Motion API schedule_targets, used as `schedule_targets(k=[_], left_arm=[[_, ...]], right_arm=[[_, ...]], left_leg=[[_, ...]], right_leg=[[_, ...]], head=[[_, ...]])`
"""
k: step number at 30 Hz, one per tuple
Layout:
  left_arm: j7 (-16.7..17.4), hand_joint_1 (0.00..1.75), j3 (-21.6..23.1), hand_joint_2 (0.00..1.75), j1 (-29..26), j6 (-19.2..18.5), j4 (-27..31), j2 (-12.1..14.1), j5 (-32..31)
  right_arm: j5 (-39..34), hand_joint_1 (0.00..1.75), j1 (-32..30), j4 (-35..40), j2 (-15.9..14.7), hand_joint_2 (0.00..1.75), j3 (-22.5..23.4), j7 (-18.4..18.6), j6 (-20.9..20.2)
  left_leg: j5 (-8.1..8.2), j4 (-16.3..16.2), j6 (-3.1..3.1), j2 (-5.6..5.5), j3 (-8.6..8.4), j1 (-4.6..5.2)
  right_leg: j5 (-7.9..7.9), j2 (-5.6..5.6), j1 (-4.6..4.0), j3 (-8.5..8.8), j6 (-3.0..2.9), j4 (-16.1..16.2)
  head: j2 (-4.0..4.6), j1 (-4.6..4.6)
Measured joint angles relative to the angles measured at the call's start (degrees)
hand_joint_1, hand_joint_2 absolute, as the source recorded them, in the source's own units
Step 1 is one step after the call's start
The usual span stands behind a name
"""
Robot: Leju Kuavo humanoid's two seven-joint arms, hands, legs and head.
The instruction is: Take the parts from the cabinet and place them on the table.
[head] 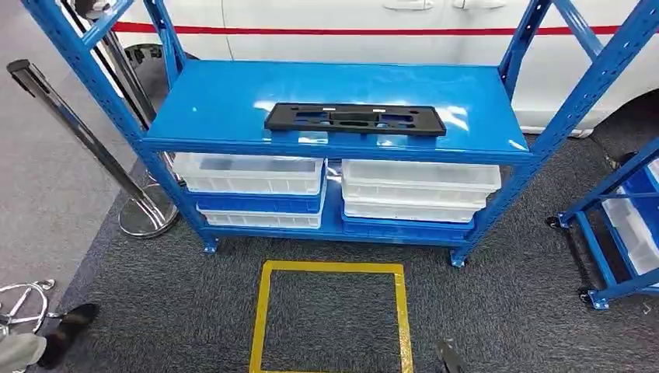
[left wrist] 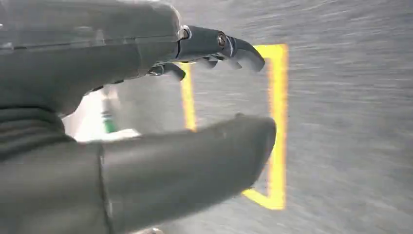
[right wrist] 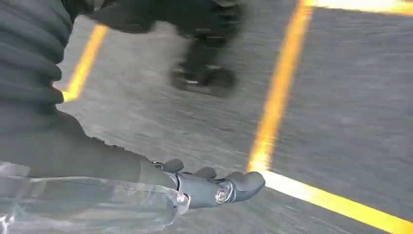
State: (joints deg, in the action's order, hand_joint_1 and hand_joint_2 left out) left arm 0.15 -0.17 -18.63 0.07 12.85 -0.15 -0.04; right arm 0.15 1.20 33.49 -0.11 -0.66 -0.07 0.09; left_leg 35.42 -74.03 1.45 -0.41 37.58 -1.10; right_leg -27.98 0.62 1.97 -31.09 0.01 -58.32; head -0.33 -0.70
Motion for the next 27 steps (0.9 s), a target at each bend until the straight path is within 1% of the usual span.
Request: schedule_targets(k=[1,2,3,4,5,6,7,8,9,10,11,12,13,14,15,16,17,18,19,20,21,22,23,24,25,26,27], left_arm=[[-0.02,0.00,0.00,1.75,0.23,0.02,0.02,0.04,0.00],[-0.07,0.00,0.00,1.75,1.21,0.02,0.35,0.04,0.00],[-0.18,0.00,0.00,1.75,1.91,0.02,0.94,0.04,-0.07],[-0.45,0.00,-0.50,1.75,2.53,-0.02,0.51,-0.13,-0.43],[-1.18,0.00,-1.43,1.75,3.55,-0.04,-0.17,-0.15,-1.02],[-1.42,0.00,-2.51,1.75,3.91,-0.04,-0.93,-0.39,-1.76],[-1.95,0.00,-3.55,1.75,3.96,-0.04,-1.29,-0.48,-2.65],[-2.43,0.00,-4.53,1.75,4.23,-0.04,-1.35,-0.59,-3.55],[-3.13,0.00,-5.89,1.75,4.79,-0.02,-1.44,-0.77,-4.57],[-3.80,0.00,-7.40,1.75,5.30,-0.02,-1.66,-0.83,-5.63],[-4.44,0.00,-8.77,1.75,5.74,0.00,-1.73,-1.09,-6.54],[-5.05,0.00,-10.06,1.75,6.25,0.04,-1.73,-1.29,-7.39],[-5.64,0.00,-11.22,1.75,6.74,0.00,-1.73,-1.55,-8.31],[-6.38,0.00,-12.57,1.75,7.30,-0.02,-1.75,-1.92,-9.31],[-7.04,0.00,-13.82,0.00,7.90,-0.07,-1.75,-2.23,-10.19],[-7.85,0.00,-15.17,0.00,8.56,-0.13,-1.75,-2.43,-11.15],[-8.40,0.00,-16.31,0.00,9.16,-0.22,-1.75,-2.73,-11.85],[-9.18,0.00,-17.40,0.00,9.80,-0.35,-1.75,-2.89,-12.79],[-9.88,0.00,-18.50,0.00,10.45,-0.42,-1.75,-3.37,-13.55],[-10.65,0.00,-19.71,0.00,11.18,-0.52,-1.75,-3.50,-14.36],[-11.43,0.00,-20.92,0.00,11.89,-0.55,-1.75,-3.74,-15.24],[-12.26,0.00,-22.33,0.00,12.46,-0.59,-1.75,-3.85,-16.21],[-12.98,0.00,-23.57,0.00,13.13,-0.70,-1.75,-4.13,-17.01],[-13.71,0.00,-24.75,0.00,13.88,-0.74,-1.75,-4.13,-17.75],[-14.53,0.00,-26.11,0.00,14.38,-0.83,-1.75,-4.24,-18.57],[-15.15,0.00,-27.18,0.00,14.95,-0.90,-1.75,-4.44,-19.32],[-15.91,0.00,-28.16,0.00,15.54,-0.92,-1.75,-4.55,-20.05]], right_arm=[[-0.02,0.00,-0.32,-0.02,0.00,1.75,0.00,0.00,0.00],[-0.02,0.00,-1.20,-0.46,0.02,1.75,0.00,0.02,-0.02],[0.00,0.00,-1.42,-1.07,0.11,1.75,0.00,0.02,-0.02],[0.00,0.00,-1.29,-1.14,0.09,1.75,0.15,-0.02,0.02],[0.15,0.00,-1.51,-0.94,0.09,1.75,0.41,-0.52,0.13],[0.20,0.00,-0.98,-0.79,0.11,1.75,0.72,-1.26,0.22],[0.22,0.00,-0.23,-0.83,0.24,1.75,1.05,-1.86,0.57],[0.31,0.00,0.17,-0.92,0.33,1.75,1.42,-2.36,0.99],[0.44,0.00,0.47,-1.14,0.33,1.75,1.95,-2.97,1.33],[0.61,0.00,0.76,-1.57,0.33,1.75,2.55,-3.54,1.81],[0.79,0.00,1.03,-2.12,0.33,1.75,3.02,-4.05,2.19],[0.90,0.00,1.21,-2.63,0.35,1.75,3.48,-4.59,2.49],[0.98,0.00,1.32,-3.06,0.35,1.75,3.94,-5.18,2.91],[0.98,0.00,1.33,-3.67,0.35,1.75,4.45,-5.92,3.32],[1.01,0.00,1.37,-4.27,0.39,1.75,4.94,-6.60,3.52],[1.01,0.00,1.41,-4.83,0.42,1.75,5.42,-7.39,3.89],[1.01,0.00,1.58,-5.16,0.48,1.75,5.68,-8.00,4.09],[1.03,0.00,1.86,-5.62,0.59,1.75,6.03,-8.92,4.22],[1.07,0.00,2.31,-6.01,0.59,1.75,6.52,-9.73,4.22],[1.14,0.00,2.79,-6.47,0.77,1.75,6.91,-10.63,4.20],[1.14,0.00,3.37,-7.00,1.03,1.75,7.41,-11.92,4.17],[1.14,0.00,3.84,-7.50,1.42,0.00,7.89,-13.03,4.09],[1.14,0.00,4.24,-8.04,1.48,0.00,8.54,-14.22,4.09],[1.16,0.00,4.71,-8.51,2.28,0.00,8.94,-15.29,4.00],[1.16,0.00,5.29,-8.90,2.49,0.00,9.40,-16.44,3.93],[1.20,0.00,5.87,-9.23,2.91,0.00,9.77,-17.69,3.91],[1.44,0.00,6.55,-9.46,3.37,0.00,9.99,-19.25,3.87]], left_leg=[[-2.46,3.44,0.23,0.02,-1.37,-0.22],[-5.52,8.97,0.53,0.06,-3.84,-0.50],[-7.64,13.94,0.68,0.22,-6.24,-0.78],[-6.69,15.32,0.41,0.03,-6.48,-0.37],[-7.08,15.42,-0.55,-0.34,-6.32,-0.24],[-6.89,15.29,-0.91,0.12,-6.25,-0.10],[-6.84,15.21,-1.32,0.58,-6.30,0.08],[-7.09,15.40,-1.88,0.70,-6.28,0.08],[-7.58,15.96,-2.67,0.80,-6.66,-0.22],[-7.74,16.07,-3.12,0.73,-6.60,-0.07],[-7.88,16.03,-3.59,0.65,-6.43,0.09],[-7.90,15.99,-3.80,0.50,-6.30,0.31],[-7.89,15.98,-3.98,0.44,-6.26,0.60],[-7.86,15.96,-4.08,0.40,-6.26,0.94],[-7.79,15.94,-4.20,0.32,-6.35,1.23],[-7.73,15.92,-4.28,0.24,-6.48,1.52],[-7.70,15.91,-4.31,0.22,-6.63,1.76],[-7.65,15.92,-4.37,0.21,-6.78,1.92],[-7.60,15.94,-4.37,0.23,-6.72,1.94],[-7.43,15.61,-4.10,0.22,-6.51,2.41],[-7.55,15.69,-3.89,0.25,-6.38,2.15],[-7.57,15.79,-3.75,0.28,-6.42,2.03],[-7.64,15.90,-3.52,0.27,-6.51,2.10],[-7.26,15.64,-3.27,0.27,-6.41,2.46],[-6.27,14.38,-2.70,0.21,-6.02,2.24],[-4.34,11.43,-2.20,0.19,-4.64,1.87],[-2.10,7.04,-1.75,0.21,-2.55,1.42]], right_leg=[[-0.13,0.01,0.20,0.08,0.23,-0.09],[-0.34,-0.06,0.45,0.20,0.60,-0.26],[-0.55,-1.04,0.59,0.31,0.90,-0.42],[-0.77,-1.08,0.27,0.30,1.29,-0.71],[-0.71,-0.94,0.22,0.14,1.63,-0.79],[-0.50,-0.54,0.10,0.08,1.96,-0.55],[-0.23,0.00,0.30,0.12,2.42,-0.19],[-0.12,0.15,0.42,0.19,2.87,0.04],[-0.63,-0.03,0.65,0.21,3.11,-0.57],[-2.22,-0.33,0.54,-0.64,2.94,-2.52],[-4.64,-0.37,0.31,-2.51,2.74,-6.38],[-6.86,-0.34,0.11,-4.75,2.61,-10.90],[-8.31,-0.35,-0.14,-6.77,2.47,-14.90],[-8.54,-0.34,-0.38,-8.07,2.30,-17.27],[-7.42,-0.35,-0.63,-8.02,1.96,-16.86],[-5.04,-0.34,-0.94,-6.69,1.39,-13.81],[-2.46,-0.34,-1.30,-4.63,0.75,-9.32],[-0.15,-0.31,-1.78,-2.33,-0.03,-4.43],[-0.26,-0.29,-2.30,-1.04,-1.03,-1.46],[0.07,-0.66,-2.31,-1.04,-0.87,-0.83],[0.11,-0.63,-2.49,-1.17,-0.82,-0.94],[0.12,-0.61,-2.58,-1.20,-0.84,-0.93],[0.28,-0.62,-2.49,-1.14,-1.01,-0.62],[0.79,-0.84,-1.54,-0.77,-1.13,0.27],[0.94,-0.91,-1.59,-0.52,-1.24,0.67],[1.00,-1.03,-1.46,-0.56,-1.57,0.66],[1.00,-1.06,-1.48,-0.69,-1.59,0.64]], head=[[0.00,0.00],[0.00,-0.02],[0.00,-0.02],[0.00,-0.02],[0.00,0.18],[0.00,0.13],[0.00,0.13],[0.00,0.11],[0.00,0.15],[0.00,0.15],[0.00,0.15],[0.00,0.15],[0.00,0.13],[0.00,0.15],[0.00,0.13],[0.00,0.13],[0.00,0.13],[0.00,0.13],[0.00,0.13],[0.00,0.13],[0.00,0.11],[0.00,0.15],[0.00,0.13],[0.00,0.15],[0.00,0.09],[0.00,0.00],[0.00,0.02]])
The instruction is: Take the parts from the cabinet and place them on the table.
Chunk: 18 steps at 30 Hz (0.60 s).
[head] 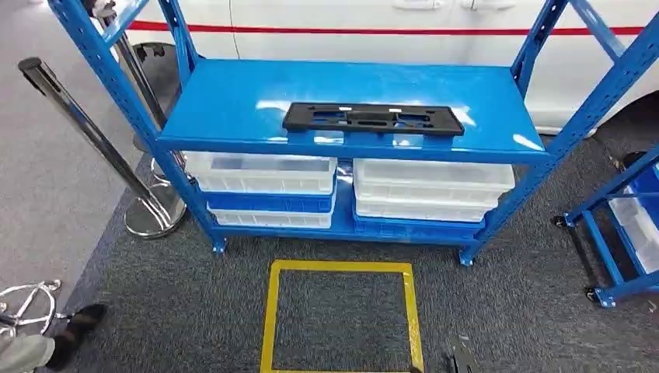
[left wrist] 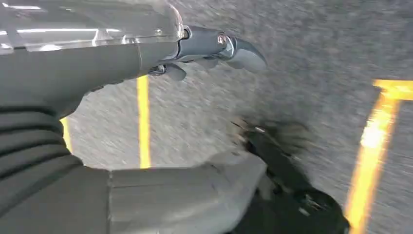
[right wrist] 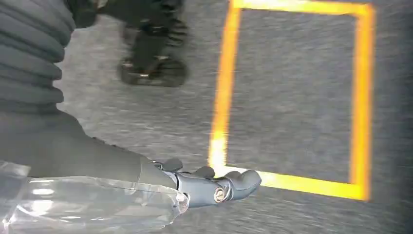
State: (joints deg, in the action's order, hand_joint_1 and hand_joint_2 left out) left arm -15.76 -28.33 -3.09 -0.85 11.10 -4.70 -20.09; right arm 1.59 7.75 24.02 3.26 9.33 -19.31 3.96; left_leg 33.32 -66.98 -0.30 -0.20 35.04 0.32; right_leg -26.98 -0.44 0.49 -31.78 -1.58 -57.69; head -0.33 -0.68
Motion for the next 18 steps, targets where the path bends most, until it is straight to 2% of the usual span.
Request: schedule_targets(k=[1,2,3,4,5,6,7,8,9,11,12,13,14,15,16,17,18], left_arm=[[-0.78,0.00,-1.04,0.00,0.57,0.00,0.00,-0.09,-0.78],[-1.46,0.00,-1.96,0.00,1.11,0.00,0.00,-0.17,-1.54],[-2.07,0.00,-2.85,0.00,1.57,0.11,0.00,-0.24,-2.22],[-2.81,0.00,-3.77,0.00,2.15,0.39,0.00,-0.33,-3.03],[-3.34,0.00,-4.54,0.00,2.74,0.61,0.00,-0.42,-3.77],[-4.04,0.00,-5.27,0.00,3.45,0.98,0.02,-0.48,-4.55],[-4.69,0.00,-6.00,0.00,4.02,1.22,0.00,-0.84,-5.37],[-5.32,0.00,-6.74,0.00,4.80,1.66,0.02,-0.98,-6.18],[-5.90,0.00,-7.52,0.00,5.50,2.06,0.04,-1.14,-6.97],[-7.17,0.00,-9.07,0.00,6.48,2.93,0.04,-1.40,-8.63],[-7.86,0.00,-9.87,0.00,7.00,3.36,0.09,-1.58,-9.52],[-8.41,0.00,-10.45,0.00,7.40,3.74,0.09,-1.90,-10.34],[-8.92,0.00,-10.90,0.00,7.80,4.18,0.11,-1.99,-11.12],[-9.20,0.00,-11.25,0.00,8.13,4.44,0.11,-2.12,-11.71],[-9.37,0.00,-11.56,0.00,8.25,4.74,0.11,-2.25,-12.19],[-9.40,0.00,-11.76,0.00,8.24,4.94,0.11,-2.30,-12.46],[-9.42,0.00,-11.89,0.00,8.27,5.00,0.11,-2.38,-12.61]], right_arm=[[0.37,0.00,0.69,-0.24,0.46,0.00,0.11,-1.59,-0.02],[0.83,0.00,1.36,-0.42,0.94,0.00,0.20,-2.97,-0.06],[1.16,0.00,1.96,-0.52,1.37,0.00,0.24,-4.31,-0.11],[1.69,0.00,2.51,-0.57,1.86,0.00,0.24,-5.59,-0.13],[2.19,0.00,3.01,-0.55,2.32,0.00,0.22,-6.90,-0.24],[2.85,0.00,3.58,-0.52,2.82,0.00,0.20,-8.45,-0.57],[3.45,0.00,4.07,-0.46,3.23,0.00,0.09,-9.84,-0.92],[4.08,0.00,4.54,-0.20,3.73,0.00,-0.13,-11.08,-1.13],[4.68,0.00,4.93,0.04,4.06,0.00,-0.37,-12.44,-1.16],[5.96,0.00,5.65,0.52,5.03,0.00,-0.74,-15.21,-1.77],[6.64,0.00,6.01,0.87,5.59,0.00,-0.98,-16.70,-2.14],[7.13,0.00,6.19,1.22,5.66,0.00,-1.20,-17.92,-2.36],[7.24,0.00,6.34,1.38,5.97,0.00,-1.38,-19.13,-3.03],[7.26,0.00,6.34,1.38,6.07,0.00,-1.49,-19.92,-3.63],[7.24,0.00,6.18,1.36,6.18,0.00,-1.59,-20.14,-4.09],[7.19,0.00,5.87,1.35,6.36,0.00,-1.66,-20.18,-4.11],[7.00,0.00,5.52,1.35,6.42,0.00,-1.70,-20.20,-4.17]], left_leg=[[1.68,-4.36,0.47,0.01,2.09,-0.44],[2.26,-7.06,0.87,0.02,3.47,-0.80],[1.53,-7.40,1.18,0.02,3.75,-1.13],[-0.47,-5.17,1.47,0.03,2.84,-1.42],[-3.06,-1.11,1.72,0.06,0.96,-1.68],[-6.00,4.56,1.96,0.15,-1.72,-1.93],[-5.68,7.48,2.09,0.14,-3.10,-1.96],[-5.58,8.25,1.47,-0.05,-3.14,-1.38],[-5.64,7.82,0.82,-0.12,-2.90,-1.42],[-5.69,7.82,0.17,-0.15,-2.72,-1.18],[-6.11,8.44,-0.53,-0.10,-2.88,-1.46],[-6.31,8.59,-0.86,-0.08,-2.98,-1.49],[-6.32,8.65,-1.10,-0.02,-2.95,-1.48],[-6.28,8.65,-1.73,0.33,-2.92,-1.38],[-6.20,8.64,-1.89,0.48,-2.93,-1.24],[-6.14,8.63,-1.99,0.60,-2.96,-1.08],[-6.05,8.62,-2.10,0.76,-3.06,-0.97]], right_leg=[[-0.01,0.00,0.01,-0.01,0.00,-0.01],[-0.01,0.00,0.06,-0.05,0.01,-0.06],[-0.04,0.01,0.20,-0.05,0.07,-0.17],[-0.14,0.04,0.36,-0.03,0.23,-0.34],[-0.33,0.05,0.59,0.01,0.51,-0.60],[-0.61,0.04,0.84,0.02,0.94,-1.01],[-0.87,0.01,0.87,-0.09,1.38,-1.31],[-1.00,-0.03,0.58,-0.43,1.84,-1.84],[-0.78,0.00,0.51,-0.57,2.19,-1.65],[-0.53,-0.02,0.58,-0.49,2.73,-1.26],[-0.81,0.07,0.65,-0.54,3.11,-1.46],[-1.69,0.19,0.93,-0.87,3.23,-2.52],[-3.41,0.18,0.83,-2.03,3.31,-5.06],[-5.47,0.28,0.74,-3.90,3.34,-9.03],[-7.54,0.33,0.75,-6.33,3.41,-13.99],[-8.47,0.33,0.77,-8.24,3.42,-17.60],[-7.92,0.33,0.76,-8.96,3.38,-18.58]], head=[[0.00,0.00],[0.00,-0.02],[0.00,0.00],[0.00,-0.02],[0.00,0.00],[0.00,-0.02],[0.00,0.00],[0.00,-0.03],[0.00,0.02],[0.00,0.02],[0.00,0.02],[0.00,0.04],[0.00,0.07],[0.00,0.07],[0.00,0.04],[0.00,0.07],[0.00,0.04]])
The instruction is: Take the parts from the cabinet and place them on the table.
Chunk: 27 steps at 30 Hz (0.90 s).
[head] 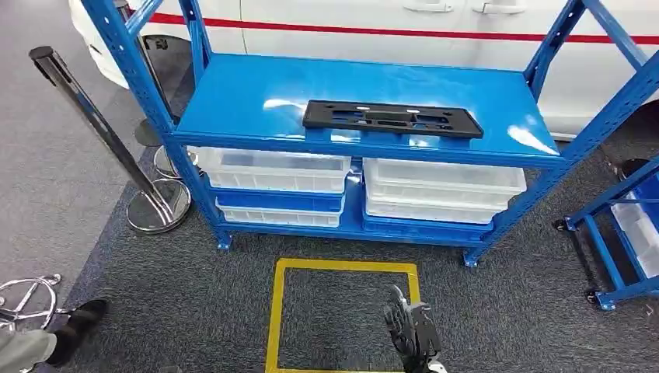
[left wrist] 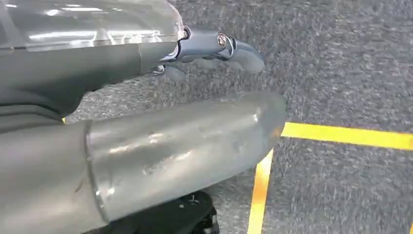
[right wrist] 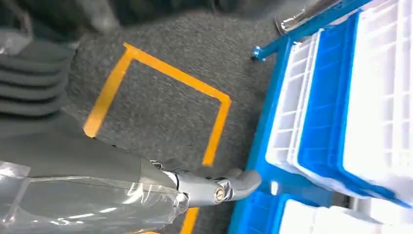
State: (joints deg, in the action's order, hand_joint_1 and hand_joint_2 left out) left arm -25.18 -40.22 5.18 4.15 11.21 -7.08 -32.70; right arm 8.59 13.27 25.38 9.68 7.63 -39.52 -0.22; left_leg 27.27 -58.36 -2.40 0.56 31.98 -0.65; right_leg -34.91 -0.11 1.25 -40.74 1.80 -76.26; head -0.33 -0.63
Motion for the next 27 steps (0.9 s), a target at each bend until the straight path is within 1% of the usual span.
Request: schedule_targets(k=[1,2,3,4,5,6,8,9,10,11,12,13,14,15,16,17,18,19,20,21,22,23,24,25,26,27], left_arm=[[-0.02,0.00,-0.04,0.00,-0.02,0.00,0.00,-0.02,-0.28],[-0.02,0.00,-0.04,0.00,-0.02,0.00,0.00,-0.09,-0.33],[-0.02,0.00,-0.09,0.00,-0.02,-0.02,0.00,-0.24,-0.37],[-0.02,0.00,-0.09,0.00,-0.02,0.00,0.00,-0.35,-0.46],[-0.04,0.00,-0.13,0.00,-0.01,-0.02,0.00,-0.48,-0.57],[-0.04,0.00,-0.17,0.00,0.06,-0.06,0.00,-0.48,-0.77],[-0.04,0.00,-0.22,0.00,0.31,-0.13,0.00,-0.50,-0.88],[-0.04,0.00,-0.22,0.00,0.54,-0.15,0.02,-0.53,-0.92],[-0.04,0.00,-0.24,0.00,0.69,-0.15,0.04,-0.50,-0.96],[-0.04,0.00,-0.26,0.00,0.81,-0.15,0.07,-0.50,-1.05],[-0.02,0.00,-0.33,0.00,0.87,-0.15,0.07,-0.50,-1.12],[-0.02,0.00,-0.35,0.00,0.87,-0.15,0.07,-0.50,-1.21],[0.00,0.00,-0.35,0.00,0.83,-0.15,0.07,-0.50,-1.38],[0.04,0.00,-0.37,0.00,0.78,-0.15,0.05,-0.50,-1.40],[0.04,0.00,-0.37,0.00,0.78,-0.13,0.07,-0.50,-1.40],[0.04,0.00,-0.37,0.00,0.81,-0.13,0.07,-0.50,-1.40],[0.04,0.00,-0.37,0.00,0.89,-0.13,0.07,-0.48,-1.40],[0.04,0.00,-0.37,0.00,0.95,-0.13,0.07,-0.46,-1.40],[0.09,0.00,-0.39,0.00,1.01,-0.13,0.07,-0.48,-1.40],[0.09,0.00,-0.39,0.00,1.13,-0.13,0.07,-0.48,-1.40],[0.13,0.00,-0.39,0.00,1.20,-0.13,0.07,-0.50,-1.40],[0.18,0.00,-0.39,0.00,1.08,-0.13,0.07,-0.50,-1.47],[0.48,0.00,-0.39,0.00,1.07,-0.21,0.07,-0.53,-1.53],[0.68,0.00,-0.41,0.00,1.11,-0.44,0.07,-0.55,-1.55],[0.79,0.00,-0.44,0.00,1.24,-0.57,0.07,-0.53,-1.64],[1.03,0.00,-0.46,0.00,1.30,-0.63,0.07,-0.53,-1.73]], right_arm=[[-0.20,0.00,-0.20,0.00,0.02,0.00,-0.02,0.00,-0.05],[-0.29,0.00,-0.24,0.00,0.02,0.00,-0.02,0.00,-0.02],[-0.42,0.00,-0.19,0.00,0.02,0.00,-0.02,0.00,-0.02],[-0.46,0.00,-0.10,0.00,0.02,0.00,-0.02,0.00,-0.02],[-0.55,0.00,0.12,0.00,0.02,0.00,-0.02,0.00,-0.02],[-0.64,0.00,0.36,0.00,0.11,0.00,-0.09,0.00,-0.02],[-0.88,0.00,0.28,0.00,0.20,0.00,-0.11,0.00,0.00],[-0.99,0.00,0.27,0.00,0.20,0.00,-0.11,-0.02,0.00],[-1.07,0.00,0.28,0.00,0.44,0.00,-0.15,-0.02,0.00],[-1.20,0.00,0.47,0.00,0.48,0.00,-0.15,-0.02,0.06],[-1.20,0.00,0.66,0.00,0.57,0.00,-0.17,-0.02,0.06],[-1.25,0.00,0.66,0.00,0.77,0.00,-0.17,-0.02,0.04],[-1.27,0.00,0.58,0.00,0.81,0.00,-0.20,-0.02,0.04],[-1.31,0.00,0.48,0.00,0.83,0.00,-0.20,-0.02,0.04],[-1.38,0.00,0.40,0.00,0.83,0.00,-0.20,-0.02,0.04],[-1.40,0.00,0.41,0.00,0.85,0.00,-0.20,-0.02,0.02],[-1.40,0.00,0.43,0.02,0.90,0.00,-0.20,-0.02,0.04],[-1.42,0.00,0.43,0.02,0.98,0.00,-0.20,-0.02,0.06],[-1.44,0.00,0.44,0.02,0.98,0.00,-0.20,-0.02,0.08],[-1.47,0.00,0.47,0.02,1.01,1.75,-0.20,-0.02,0.09],[-1.66,0.00,0.46,0.00,1.01,1.75,-0.20,-0.02,0.09],[-2.01,0.00,0.49,-0.02,1.01,1.75,-0.20,-0.02,0.26],[-2.04,0.00,0.65,-0.07,1.01,1.75,-0.20,-0.02,2.06],[-1.84,0.00,0.88,-0.18,1.01,1.75,-0.20,-0.02,4.27],[-1.14,0.00,1.34,-0.28,1.01,1.75,-0.20,-0.02,6.67],[-0.22,0.00,2.09,-0.37,1.03,1.75,-0.24,-0.02,8.75]], left_leg=[[0.09,-0.01,0.01,0.19,-0.13,0.08],[0.25,-0.03,0.04,0.48,-0.33,0.16],[0.45,-0.03,0.15,0.89,-0.63,0.25],[0.66,-0.03,0.33,1.22,-0.86,0.30],[0.93,-0.29,0.75,1.57,-0.85,0.80],[0.98,-0.30,1.01,1.91,-0.67,0.72],[1.11,-0.06,1.36,3.27,-0.91,0.71],[1.30,-0.06,1.76,3.88,-1.20,0.92],[2.15,-0.77,2.13,2.56,-1.01,0.45],[3.71,-2.96,2.44,1.00,-0.09,0.39],[5.92,-6.99,2.68,0.35,1.79,0.28],[7.97,-11.48,2.94,0.05,3.92,0.14],[9.27,-15.37,3.14,-0.02,5.86,0.06],[9.27,-17.49,3.32,-0.02,7.08,-0.01],[7.63,-16.43,3.42,-0.02,6.87,-0.13],[5.14,-13.18,3.47,-0.02,5.58,-0.24],[2.08,-8.10,3.50,-0.03,3.37,-0.37],[-0.28,-3.28,3.47,-0.08,1.22,-0.53],[0.72,-1.90,3.39,-0.46,0.62,-0.41],[0.67,-0.93,2.78,-0.71,0.37,-0.17],[0.52,-1.07,2.39,-0.74,0.62,-0.16],[0.51,-1.15,2.10,-0.74,0.65,0.03],[0.30,-0.94,1.64,-0.68,0.64,0.00],[-0.09,-0.46,0.97,-0.56,0.46,-0.32],[-0.22,-0.34,0.73,-0.50,0.46,-0.27],[-0.27,-0.34,0.31,-0.37,0.58,-0.25]], right_leg=[[1.75,-0.02,-0.01,0.50,-0.14,1.59],[4.27,-0.11,-0.04,1.98,-0.39,5.13],[7.16,-0.66,-0.21,4.32,-0.82,10.30],[9.06,-2.39,-0.59,6.29,-1.45,14.72],[8.27,-4.22,-1.45,6.78,-1.74,16.13],[8.10,-3.59,-1.43,6.81,-1.88,16.57],[8.15,-2.33,-1.56,6.47,-1.96,16.57],[8.40,-1.70,-1.10,6.60,-2.35,17.08],[8.64,-1.40,-0.80,6.97,-2.61,17.50],[8.74,-0.83,-0.66,6.96,-3.00,17.60],[8.77,-0.44,-0.65,6.90,-3.21,17.59],[8.76,-0.03,-0.65,6.90,-3.23,17.59],[8.74,0.42,-0.67,6.89,-3.26,17.53],[8.73,0.90,-0.66,6.89,-3.26,17.47],[8.71,1.36,-0.59,6.96,-3.22,17.40],[8.65,1.65,-0.51,7.00,-3.14,17.30],[8.49,1.90,-0.39,7.08,-2.91,17.09],[8.29,2.17,-0.32,7.15,-2.59,16.84],[8.13,2.25,-0.55,7.01,-2.26,16.64],[8.05,2.42,-0.68,6.61,-1.90,16.25],[8.27,2.35,-0.69,6.55,-1.52,16.42],[8.41,2.38,-0.60,6.60,-1.28,16.61],[8.46,2.45,-0.55,6.61,-0.94,16.69],[8.02,2.27,-0.38,6.50,-0.65,16.43],[6.70,1.29,-0.43,5.97,-0.47,14.83],[4.37,0.80,-0.47,4.19,-0.31,11.04]], head=[[0.00,0.02],[0.00,0.00],[0.00,0.00],[0.00,0.02],[0.00,0.00],[0.00,0.00],[0.00,0.00],[0.00,0.02],[0.00,0.02],[0.00,0.00],[0.00,0.00],[0.00,0.00],[0.00,0.02],[0.00,0.00],[0.00,0.00],[0.00,0.00],[0.00,0.00],[0.00,0.00],[0.00,0.00],[0.00,0.04],[0.00,0.04],[0.00,0.04],[0.00,0.00],[0.00,0.04],[0.00,0.07],[0.00,0.09]])
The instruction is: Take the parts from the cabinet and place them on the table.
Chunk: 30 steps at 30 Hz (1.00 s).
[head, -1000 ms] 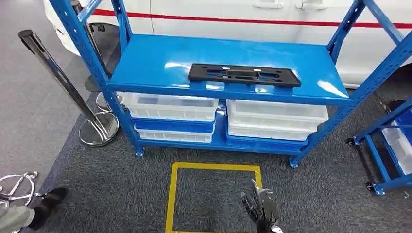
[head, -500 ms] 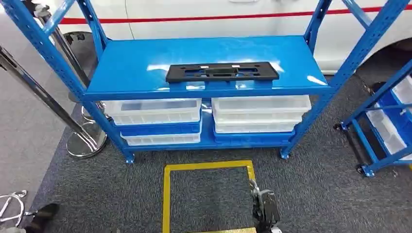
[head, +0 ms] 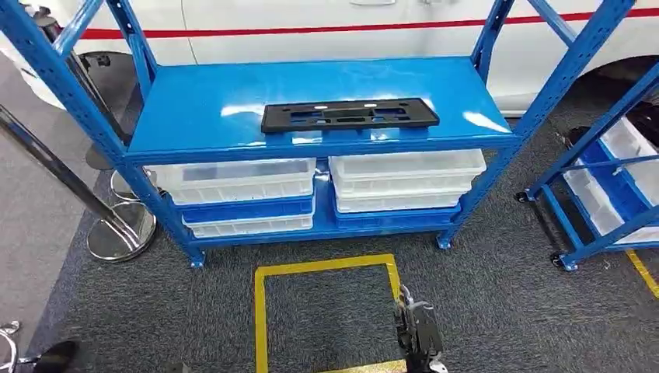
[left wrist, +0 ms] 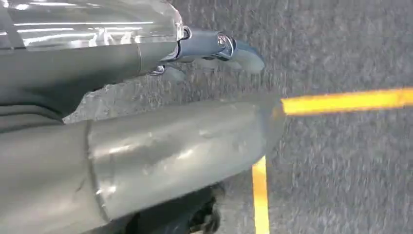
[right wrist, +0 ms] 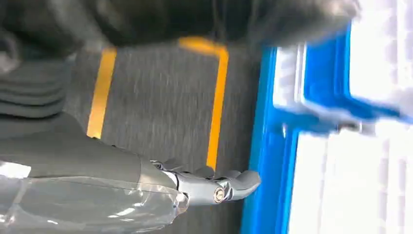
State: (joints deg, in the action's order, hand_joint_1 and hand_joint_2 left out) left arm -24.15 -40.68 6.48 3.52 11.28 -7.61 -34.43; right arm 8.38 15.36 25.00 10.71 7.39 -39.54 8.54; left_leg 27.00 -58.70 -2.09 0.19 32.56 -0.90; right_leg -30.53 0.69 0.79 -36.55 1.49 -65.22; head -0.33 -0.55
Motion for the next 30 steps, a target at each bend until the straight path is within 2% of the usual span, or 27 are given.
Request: schedule_targets(k=[2,3,4,5,6,7,8,9,12,13,14,15,17,18,19,20,21,22,23,24,25,27,28,29,30], left_arm=[[0.37,0.00,0.00,0.00,0.08,-0.92,0.00,0.00,-0.63],[0.74,0.00,0.00,0.00,0.22,-1.18,0.00,0.00,-0.98],[1.14,0.00,0.00,0.00,0.25,-1.44,0.00,0.00,-1.16],[1.25,0.00,0.00,0.00,0.34,-1.70,0.00,0.00,-1.51],[1.42,0.00,0.02,0.00,0.53,-1.75,0.00,-0.02,-1.66],[1.53,0.00,0.09,0.00,0.81,-1.92,0.00,-0.02,-1.77],[1.73,0.00,0.13,0.00,1.05,-1.94,0.00,-0.13,-1.90],[1.99,0.00,0.15,0.00,1.37,-1.94,0.00,-0.15,-2.05],[2.25,0.00,0.20,0.00,1.82,-2.67,0.00,-0.15,-2.16],[2.53,0.00,0.22,0.00,1.88,-3.15,0.04,-0.13,-2.27],[3.13,0.00,0.26,0.00,1.96,-3.65,0.04,-0.13,-2.65],[3.76,0.00,0.44,0.00,2.10,-4.09,0.04,-0.13,-3.00],[6.63,0.00,0.83,0.00,2.61,-5.01,0.04,-0.13,-4.18],[8.36,0.00,1.16,0.00,2.76,-5.42,0.04,-0.15,-4.85],[10.19,0.00,1.44,0.00,2.84,-5.66,0.04,-0.20,-5.44],[11.88,0.00,1.73,0.00,2.89,-5.88,0.04,-0.20,-5.90],[12.82,0.00,1.95,0.00,2.90,-5.88,0.04,-0.17,-5.99],[13.40,0.00,2.05,0.00,2.96,-5.88,0.04,-0.17,-6.05],[13.85,0.00,2.12,0.00,2.98,-5.88,0.04,-0.20,-6.25],[14.22,0.00,2.21,0.00,3.10,-5.92,0.04,-0.20,-6.38],[14.60,0.00,2.34,0.00,3.14,-5.97,0.04,-0.31,-6.54],[14.77,0.00,2.51,0.00,2.64,-5.97,0.04,-0.28,-6.80],[14.44,0.00,2.51,0.00,2.49,-5.86,0.04,-0.28,-6.75],[14.16,0.00,2.49,0.00,2.45,-5.73,0.04,-0.28,-6.71],[13.85,0.00,2.49,0.00,2.39,-5.68,0.04,-0.28,-6.69]], right_arm=[[4.05,0.00,1.40,-0.04,-0.02,1.75,-0.87,0.00,6.53],[5.71,0.00,2.11,-0.02,-0.02,1.75,-1.59,0.00,9.47],[7.06,0.00,2.99,0.09,-0.07,1.75,-2.25,0.00,12.59],[7.98,0.00,4.01,0.24,-0.11,1.75,-2.65,0.00,14.69],[9.53,0.00,5.05,0.46,-0.13,1.75,-3.32,0.00,17.86],[10.82,0.00,6.17,0.74,-0.22,1.75,-4.26,0.07,20.41],[11.28,0.00,7.21,0.81,-0.26,1.75,-4.81,0.26,21.06],[11.67,0.00,8.23,0.85,-0.28,1.75,-5.53,0.70,21.32],[13.10,0.00,10.22,0.96,-0.35,1.75,-7.13,1.53,22.56],[14.40,0.00,10.66,1.01,-0.39,1.75,-7.70,2.28,23.53],[17.06,0.00,11.43,1.01,-0.39,1.75,-8.42,3.64,25.22],[20.10,0.00,12.53,0.92,-0.42,1.75,-9.58,5.01,27.06],[29.32,0.00,15.05,1.05,-0.55,1.75,-12.64,9.96,30.00],[34.67,0.00,16.06,1.53,-0.57,1.75,-13.80,12.71,30.74],[42.65,0.00,16.72,2.70,-0.57,1.75,-14.71,16.20,31.05],[49.37,0.00,17.16,4.10,-0.55,1.75,-14.97,18.74,31.15],[54.39,0.00,17.70,5.37,-0.48,1.75,-15.21,20.71,31.22],[57.25,0.00,18.33,6.34,-0.41,1.75,-15.63,22.06,31.26],[58.47,0.00,19.00,7.06,-0.35,1.75,-15.98,22.82,31.33],[59.14,0.00,19.60,7.61,-0.26,1.75,-16.11,23.35,31.42],[60.00,0.00,20.00,8.22,-0.17,1.75,-16.13,23.78,31.53],[59.70,0.00,20.40,8.70,-0.11,1.75,-16.11,23.65,31.50],[57.05,0.00,20.75,8.48,-0.04,1.75,-15.82,22.53,31.46],[54.23,0.00,21.11,8.17,0.02,1.75,-15.30,21.61,31.37],[50.97,0.00,21.70,7.71,0.04,1.75,-14.82,20.70,31.15]], left_leg=[[-0.01,0.00,-0.16,0.36,0.14,0.26],[-0.01,-0.02,-0.18,0.44,0.15,0.34],[-0.01,-0.02,-0.18,0.49,0.09,0.42],[-0.01,-0.03,-0.18,0.53,0.05,0.49],[-0.01,-0.04,-0.17,0.57,-0.05,0.57],[0.01,-0.03,-0.14,0.58,-0.20,0.61],[0.06,-0.03,-0.05,0.59,-0.18,0.65],[0.17,-0.43,0.17,0.56,0.07,1.10],[-0.24,-0.03,1.02,0.65,0.30,0.90],[0.23,-0.26,1.40,0.53,0.49,1.01],[1.09,-1.35,1.71,0.28,0.87,0.84],[2.87,-4.07,2.01,0.26,2.11,0.74],[6.99,-13.19,2.45,0.25,6.49,0.52],[7.75,-16.66,2.61,0.26,8.24,0.47],[6.94,-17.32,2.76,0.27,8.72,0.31],[5.00,-15.33,2.84,0.28,7.97,0.17],[2.41,-11.42,2.84,0.29,6.28,0.09],[-0.49,-6.09,2.76,0.29,3.91,0.02],[-1.42,-1.96,2.58,0.20,2.37,-0.05],[-1.02,-1.06,2.47,0.14,1.71,0.32],[-0.80,-1.13,1.93,0.05,1.95,0.29],[-0.84,-1.00,1.57,0.03,2.05,0.36],[-1.15,-0.50,0.96,0.07,1.89,0.10],[-1.30,-0.33,0.60,0.07,1.79,0.05],[-1.29,-0.30,0.20,0.08,1.84,0.08]], right_leg=[[-3.86,-0.26,0.04,-4.27,0.23,-9.02],[-4.24,-0.33,0.03,-5.48,0.24,-11.51],[-3.24,-0.36,0.01,-5.40,0.13,-11.28],[-1.29,-0.37,-0.03,-4.14,-0.08,-8.73],[1.11,-0.37,-0.09,-2.08,-0.38,-4.67],[3.73,-0.40,-0.21,0.72,-0.85,0.67],[4.24,-0.61,-0.47,2.22,-1.30,4.06],[3.94,-0.63,-0.69,2.75,-1.40,5.38],[3.85,-0.41,-0.86,2.50,-1.74,5.75],[4.25,-0.52,-0.14,2.83,-2.26,6.40],[4.36,-0.48,-0.20,2.93,-2.42,6.65],[4.44,-0.44,-0.16,2.84,-2.64,6.61],[4.45,-0.34,-0.24,2.68,-2.86,6.55],[4.42,-0.31,-0.24,2.68,-2.91,6.47],[4.39,-0.24,-0.24,2.74,-2.89,6.42],[4.31,-0.16,-0.23,2.82,-2.89,6.34],[4.21,-0.05,-0.17,2.87,-2.76,6.23],[4.00,0.04,-0.09,2.99,-2.50,6.02],[3.79,0.01,-0.07,2.90,-2.23,5.85],[3.66,0.03,-0.51,2.47,-1.97,5.38],[3.85,0.01,-0.47,2.20,-1.67,5.47],[4.00,-0.01,-0.50,2.29,-1.28,5.72],[3.70,0.00,-0.44,2.26,-0.89,5.56],[2.98,-0.28,-0.24,2.05,-0.60,4.71],[1.17,-0.44,-0.19,0.69,-0.43,2.05]], head=[[0.00,-0.04],[0.00,0.00],[0.00,-0.02],[0.00,0.00],[0.00,-0.02],[0.00,-0.02],[0.00,0.00],[0.00,-0.04],[0.00,-0.04],[0.00,-0.02],[0.00,-0.04],[0.00,-0.07],[0.00,-0.04],[0.00,-0.04],[0.00,-0.04],[0.00,-0.04],[0.00,-0.04],[0.00,-0.07],[0.00,-0.04],[0.00,-0.07],[0.00,-0.04],[0.00,-0.02],[0.00,-0.04],[0.00,-0.02],[0.00,-0.02]])
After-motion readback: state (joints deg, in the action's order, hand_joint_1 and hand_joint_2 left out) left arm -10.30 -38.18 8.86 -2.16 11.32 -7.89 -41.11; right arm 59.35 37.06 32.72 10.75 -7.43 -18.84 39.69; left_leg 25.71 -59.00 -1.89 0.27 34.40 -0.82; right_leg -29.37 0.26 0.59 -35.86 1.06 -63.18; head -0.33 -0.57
